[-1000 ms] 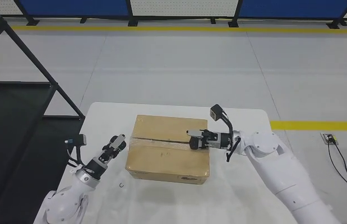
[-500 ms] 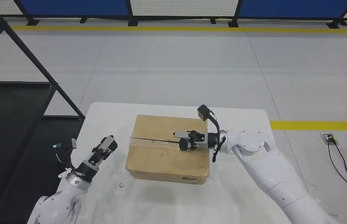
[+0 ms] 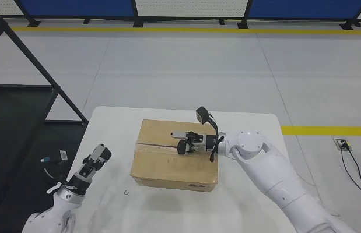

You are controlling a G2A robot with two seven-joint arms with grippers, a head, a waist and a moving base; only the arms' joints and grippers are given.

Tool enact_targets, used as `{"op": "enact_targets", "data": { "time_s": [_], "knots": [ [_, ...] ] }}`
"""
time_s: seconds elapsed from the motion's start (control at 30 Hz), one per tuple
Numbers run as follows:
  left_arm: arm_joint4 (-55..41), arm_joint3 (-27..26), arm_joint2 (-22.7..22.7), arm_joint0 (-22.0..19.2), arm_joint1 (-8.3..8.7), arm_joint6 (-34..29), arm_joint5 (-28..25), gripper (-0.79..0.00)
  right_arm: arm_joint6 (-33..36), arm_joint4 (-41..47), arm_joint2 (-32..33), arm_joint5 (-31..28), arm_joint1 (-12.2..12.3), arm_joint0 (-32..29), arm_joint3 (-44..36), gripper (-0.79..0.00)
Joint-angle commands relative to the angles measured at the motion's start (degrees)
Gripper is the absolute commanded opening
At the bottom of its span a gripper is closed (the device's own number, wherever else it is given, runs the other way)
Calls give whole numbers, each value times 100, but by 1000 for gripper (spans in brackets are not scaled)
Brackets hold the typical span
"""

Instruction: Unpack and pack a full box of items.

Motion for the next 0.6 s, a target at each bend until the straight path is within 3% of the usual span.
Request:
{"op": "enact_targets", "data": {
  "time_s": [0.0, 0.57],
  "knots": [
    [-33, 17, -39, 35, 4, -9, -28, 0, -9, 61, -79, 2, -82, 83, 113, 0],
    [-272, 128, -306, 236, 26, -25, -215, 0, -172, 377, -694, 55, -854, 703, 1084, 0]
  ]
}}
